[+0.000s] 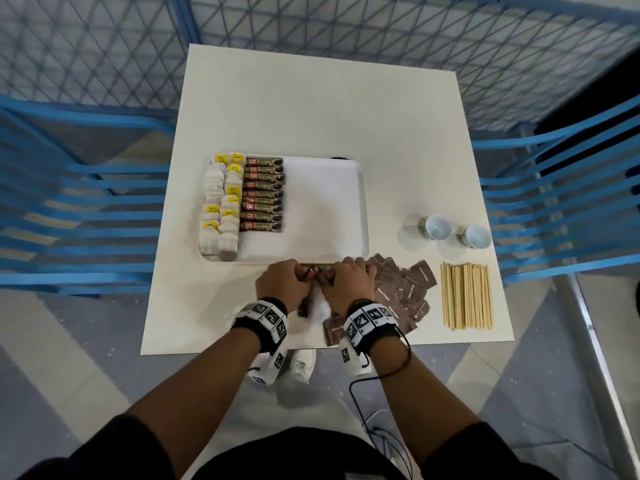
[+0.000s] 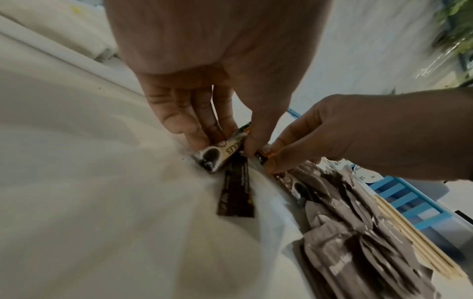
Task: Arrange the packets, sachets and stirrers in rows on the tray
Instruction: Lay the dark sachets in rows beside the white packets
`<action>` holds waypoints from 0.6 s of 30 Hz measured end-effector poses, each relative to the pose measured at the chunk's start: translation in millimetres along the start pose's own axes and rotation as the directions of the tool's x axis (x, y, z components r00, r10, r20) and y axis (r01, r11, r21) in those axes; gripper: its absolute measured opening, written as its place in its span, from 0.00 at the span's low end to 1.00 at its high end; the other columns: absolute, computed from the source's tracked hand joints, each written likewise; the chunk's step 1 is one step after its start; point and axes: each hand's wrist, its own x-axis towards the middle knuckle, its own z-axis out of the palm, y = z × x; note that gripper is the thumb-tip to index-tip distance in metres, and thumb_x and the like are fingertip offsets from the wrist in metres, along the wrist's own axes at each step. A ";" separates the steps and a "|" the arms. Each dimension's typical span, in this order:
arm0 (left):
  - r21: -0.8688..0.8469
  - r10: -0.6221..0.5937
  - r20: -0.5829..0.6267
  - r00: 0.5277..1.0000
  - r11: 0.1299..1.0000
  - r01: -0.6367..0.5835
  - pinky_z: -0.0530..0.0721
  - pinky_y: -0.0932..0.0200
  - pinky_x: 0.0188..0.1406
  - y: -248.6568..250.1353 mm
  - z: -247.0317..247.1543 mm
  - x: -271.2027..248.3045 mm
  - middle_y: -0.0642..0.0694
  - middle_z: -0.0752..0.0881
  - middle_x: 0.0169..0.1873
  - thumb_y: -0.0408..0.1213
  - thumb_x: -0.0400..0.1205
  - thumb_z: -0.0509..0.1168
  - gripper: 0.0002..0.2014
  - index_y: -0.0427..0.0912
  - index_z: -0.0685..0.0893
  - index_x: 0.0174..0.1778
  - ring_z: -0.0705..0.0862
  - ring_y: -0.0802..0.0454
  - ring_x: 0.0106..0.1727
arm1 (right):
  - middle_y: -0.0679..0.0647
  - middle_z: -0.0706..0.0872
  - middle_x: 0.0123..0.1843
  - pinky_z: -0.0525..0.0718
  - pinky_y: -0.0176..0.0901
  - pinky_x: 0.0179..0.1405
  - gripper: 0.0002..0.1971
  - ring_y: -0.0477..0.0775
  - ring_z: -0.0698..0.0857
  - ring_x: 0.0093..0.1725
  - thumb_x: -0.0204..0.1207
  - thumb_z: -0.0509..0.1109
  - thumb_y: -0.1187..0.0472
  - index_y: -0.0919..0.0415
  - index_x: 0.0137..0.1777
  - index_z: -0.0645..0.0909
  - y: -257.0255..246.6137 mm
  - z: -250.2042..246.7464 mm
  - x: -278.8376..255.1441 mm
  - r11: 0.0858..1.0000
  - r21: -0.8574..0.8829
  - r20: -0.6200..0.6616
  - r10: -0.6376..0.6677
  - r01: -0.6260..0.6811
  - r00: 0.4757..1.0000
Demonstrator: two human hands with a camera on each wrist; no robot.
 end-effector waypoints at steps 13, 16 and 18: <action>-0.275 0.086 -0.083 0.993 0.956 -0.106 0.81 0.57 0.44 -21.2 -4.9 -0.6 0.43 0.91 0.43 0.35 0.78 0.76 0.05 0.41 0.90 0.49 0.87 0.44 0.46 | 0.47 0.90 0.42 0.90 0.59 0.50 0.14 0.58 0.90 0.45 0.59 0.75 0.33 0.34 0.44 0.85 10.3 -8.1 13.6 0.758 0.645 -0.029 0.158 -0.102 0.987; -0.286 0.062 -0.096 0.993 0.954 -0.087 0.71 0.62 0.46 -25.8 -15.5 0.5 0.44 0.83 0.47 0.33 0.84 0.70 0.07 0.35 0.86 0.56 0.79 0.49 0.48 | 0.48 0.89 0.42 0.90 0.51 0.50 0.07 0.45 0.90 0.38 0.66 0.78 0.44 0.42 0.43 0.86 3.1 -28.4 11.2 0.674 0.737 -0.060 0.144 -0.054 0.988; -0.318 0.028 -0.085 0.996 0.946 -0.054 0.73 0.60 0.49 -27.3 -26.9 3.5 0.44 0.82 0.50 0.31 0.85 0.67 0.08 0.34 0.84 0.58 0.80 0.48 0.49 | 0.46 0.91 0.42 0.89 0.51 0.52 0.06 0.45 0.90 0.43 0.69 0.79 0.50 0.45 0.42 0.86 -2.5 -36.5 12.5 0.623 0.781 -0.110 0.100 0.024 0.989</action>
